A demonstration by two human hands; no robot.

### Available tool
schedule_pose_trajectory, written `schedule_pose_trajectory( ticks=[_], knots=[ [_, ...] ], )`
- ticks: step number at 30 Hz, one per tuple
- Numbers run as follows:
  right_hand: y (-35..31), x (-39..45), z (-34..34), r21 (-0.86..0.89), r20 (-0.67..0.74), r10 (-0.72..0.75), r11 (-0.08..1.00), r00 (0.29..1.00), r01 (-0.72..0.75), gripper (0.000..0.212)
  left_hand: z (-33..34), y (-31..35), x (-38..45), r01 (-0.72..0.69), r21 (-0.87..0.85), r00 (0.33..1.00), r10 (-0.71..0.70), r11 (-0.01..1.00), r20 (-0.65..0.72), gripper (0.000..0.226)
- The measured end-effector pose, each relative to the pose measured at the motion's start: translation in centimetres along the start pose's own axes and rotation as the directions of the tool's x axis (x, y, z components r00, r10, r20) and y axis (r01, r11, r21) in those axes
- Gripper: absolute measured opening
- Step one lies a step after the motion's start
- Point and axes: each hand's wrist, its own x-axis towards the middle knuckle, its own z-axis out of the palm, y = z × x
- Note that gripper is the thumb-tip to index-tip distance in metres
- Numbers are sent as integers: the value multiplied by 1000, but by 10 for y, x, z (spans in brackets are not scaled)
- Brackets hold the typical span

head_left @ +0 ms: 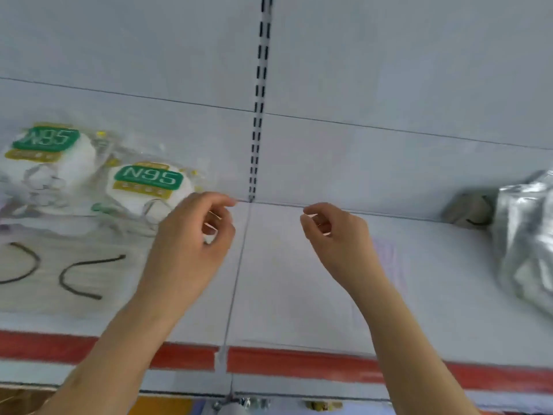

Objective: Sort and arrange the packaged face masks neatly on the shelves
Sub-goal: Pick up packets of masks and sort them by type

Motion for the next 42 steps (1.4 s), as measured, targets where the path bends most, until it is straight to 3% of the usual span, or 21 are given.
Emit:
schedule_pose_trajectory(
  ticks=[2,3,6,9,11,13,15,17,20,21,23,24,25,27,28,29,31,32,35,40,42],
  knots=[
    [50,-1,-46,-268,-160,102,953,982,-143,25,63,38,-7,44,-155,967,-3,987,254,20],
    [73,-6,-65,-381,-202,170,894,964,-238,28,89,51,-13,75,-148,927,-15,986,374,23],
    [124,-27,-104,-486,-200,404,751,893,-448,51,155,79,-29,-16,177,794,-95,984,600,68],
    [139,-35,-105,-274,-52,416,868,908,-414,54,194,95,-34,-10,331,775,-202,944,599,89],
    [137,-33,-96,-84,15,389,919,921,-386,48,209,101,-33,63,255,763,-211,965,611,77],
    [142,-28,-92,-3,42,393,920,919,-393,36,219,107,-32,155,137,780,-206,978,591,59],
    [154,-22,-101,54,95,393,915,914,-399,19,227,118,-31,274,68,775,-262,959,574,60],
    [165,-20,-117,157,155,372,905,915,-395,37,233,129,-30,369,-2,779,-308,930,546,67],
    [181,-28,-160,406,137,296,854,945,-326,43,244,160,-28,434,-62,793,-349,899,500,85],
    [187,-31,-176,460,143,270,834,952,-305,41,250,170,-26,452,-104,784,-339,886,520,76],
    [204,-30,-209,485,128,230,834,965,-263,32,264,187,-25,510,-239,744,-285,826,604,31],
    [217,-25,-226,464,32,214,862,976,-204,24,271,195,-26,515,-294,742,-247,805,623,11],
    [232,-17,-247,378,-138,192,917,972,-127,14,279,200,-25,489,-305,765,-234,817,600,8],
    [272,7,-299,-45,-439,52,996,897,-80,11,293,210,-24,477,-301,787,-249,826,564,16],
    [291,23,-328,-272,-452,-26,956,892,-110,23,298,217,-25,499,-319,786,-265,806,558,15],
    [311,38,-355,-441,-379,-36,886,925,-146,40,303,221,-26,521,-332,779,-280,786,560,11],
    [343,67,-388,-618,-185,65,769,981,-167,76,312,228,-28,558,-342,763,-305,756,570,5],
    [354,77,-394,-665,-120,91,732,989,-148,84,315,230,-29,563,-341,760,-310,752,571,6],
    [371,93,-395,-730,-107,2,679,994,-80,59,322,235,-32,559,-359,764,-296,747,573,15],
    [368,89,-411,-471,-413,-140,879,900,-79,17,317,243,-26,511,-406,821,-291,758,492,17],
    [357,83,-418,-356,-529,-106,928,842,-107,28,317,243,-21,481,-446,852,-282,754,441,17]
  ],
)
